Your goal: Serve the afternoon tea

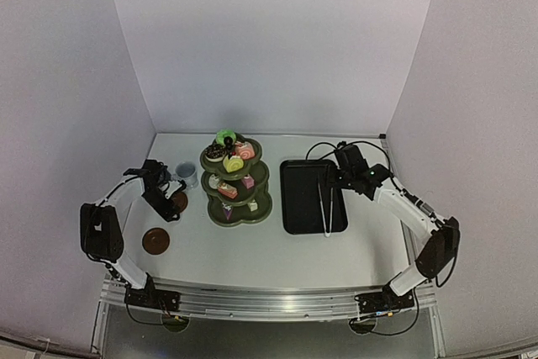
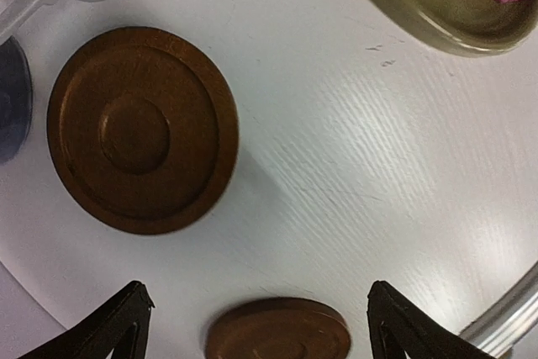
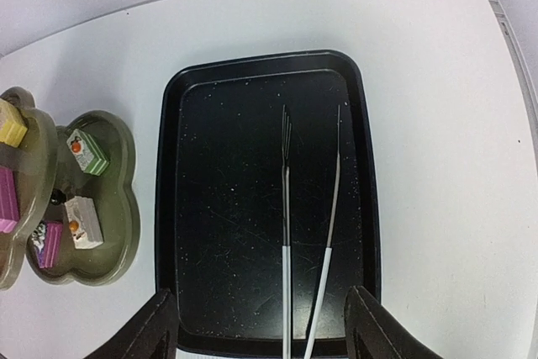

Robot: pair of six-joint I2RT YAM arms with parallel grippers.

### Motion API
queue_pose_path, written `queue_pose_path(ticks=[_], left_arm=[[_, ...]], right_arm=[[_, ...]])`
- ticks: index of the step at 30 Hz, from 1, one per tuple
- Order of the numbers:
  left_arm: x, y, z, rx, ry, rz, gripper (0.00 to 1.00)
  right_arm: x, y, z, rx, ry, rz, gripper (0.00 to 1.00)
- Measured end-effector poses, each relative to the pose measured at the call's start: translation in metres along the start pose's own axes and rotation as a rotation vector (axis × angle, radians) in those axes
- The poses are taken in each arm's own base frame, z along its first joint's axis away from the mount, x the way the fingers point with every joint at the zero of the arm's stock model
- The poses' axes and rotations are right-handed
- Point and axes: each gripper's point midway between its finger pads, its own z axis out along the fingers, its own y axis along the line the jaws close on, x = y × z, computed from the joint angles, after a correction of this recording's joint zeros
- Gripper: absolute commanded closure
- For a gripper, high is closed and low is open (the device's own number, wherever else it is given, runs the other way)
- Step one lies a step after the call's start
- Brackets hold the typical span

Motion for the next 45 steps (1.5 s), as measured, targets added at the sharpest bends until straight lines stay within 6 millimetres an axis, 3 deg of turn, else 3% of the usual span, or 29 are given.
queue_pose_path(ticks=[4, 10, 19, 27, 34, 45], left_arm=[[-0.004, 0.016, 0.028, -0.026, 0.024, 0.127, 0.15], [-0.004, 0.018, 0.052, 0.01, 0.047, 0.265, 0.16], [-0.02, 0.022, 0.065, 0.046, 0.031, 0.314, 0.22], [-0.02, 0.017, 0.066, 0.07, 0.031, 0.311, 0.3], [0.012, -0.019, 0.061, 0.117, 0.068, 0.341, 0.32], [0.054, -0.134, 0.053, 0.189, 0.178, 0.587, 0.3]], right_arm=[[-0.001, -0.002, -0.01, -0.009, -0.016, 0.001, 0.25], [0.002, -0.005, -0.024, -0.021, -0.034, 0.01, 0.19], [0.007, -0.001, -0.032, -0.037, -0.038, 0.008, 0.14], [0.006, 0.002, -0.039, -0.052, -0.051, 0.013, 0.07], [0.005, 0.007, -0.043, -0.06, -0.061, 0.013, 0.05], [0.005, 0.022, -0.054, -0.082, -0.085, -0.01, 0.03]])
